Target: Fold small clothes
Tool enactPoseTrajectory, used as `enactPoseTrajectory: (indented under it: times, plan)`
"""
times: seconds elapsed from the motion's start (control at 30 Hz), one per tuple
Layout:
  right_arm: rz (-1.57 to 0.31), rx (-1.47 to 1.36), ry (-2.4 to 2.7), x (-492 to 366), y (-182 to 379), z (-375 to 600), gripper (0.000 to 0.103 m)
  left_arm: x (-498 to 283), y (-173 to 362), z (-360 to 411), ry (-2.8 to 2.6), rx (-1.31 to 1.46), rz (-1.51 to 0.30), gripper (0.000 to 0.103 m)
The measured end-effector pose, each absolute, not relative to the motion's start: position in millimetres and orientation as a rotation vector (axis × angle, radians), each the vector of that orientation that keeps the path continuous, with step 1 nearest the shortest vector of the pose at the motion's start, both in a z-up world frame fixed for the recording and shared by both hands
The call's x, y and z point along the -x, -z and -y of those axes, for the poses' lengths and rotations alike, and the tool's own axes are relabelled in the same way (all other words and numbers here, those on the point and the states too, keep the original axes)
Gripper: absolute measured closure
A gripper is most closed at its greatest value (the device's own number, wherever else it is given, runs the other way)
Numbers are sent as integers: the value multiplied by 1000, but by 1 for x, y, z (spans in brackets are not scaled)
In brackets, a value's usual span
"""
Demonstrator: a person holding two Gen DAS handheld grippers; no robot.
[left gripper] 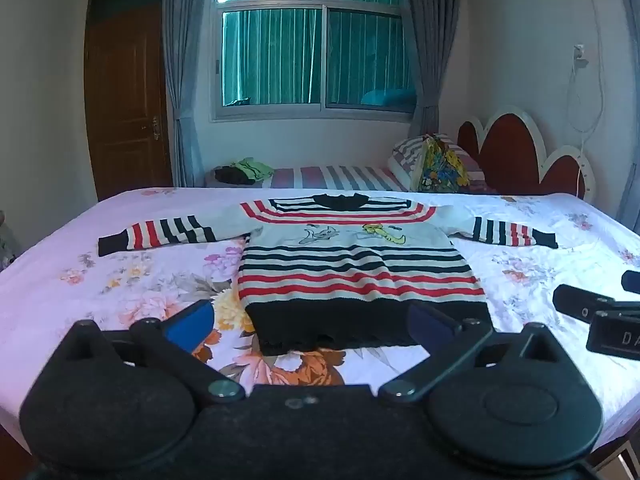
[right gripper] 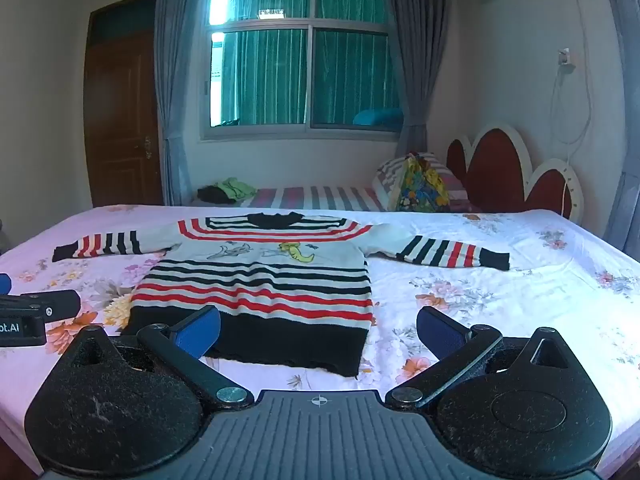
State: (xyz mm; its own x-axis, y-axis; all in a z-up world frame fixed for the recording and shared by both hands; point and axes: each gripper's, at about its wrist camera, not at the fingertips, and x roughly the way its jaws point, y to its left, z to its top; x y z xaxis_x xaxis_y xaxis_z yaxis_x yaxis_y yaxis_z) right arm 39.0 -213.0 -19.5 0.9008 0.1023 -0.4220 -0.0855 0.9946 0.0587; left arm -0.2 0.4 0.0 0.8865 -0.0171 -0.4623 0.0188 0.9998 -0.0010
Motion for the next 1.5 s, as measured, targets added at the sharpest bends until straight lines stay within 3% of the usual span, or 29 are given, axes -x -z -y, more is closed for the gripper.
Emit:
enactPoseTrajectory:
  times: [1.5]
  plan:
    - [-434,-54,-77,-43,20,210,0,-8,3,-4,34,-23,-478,0]
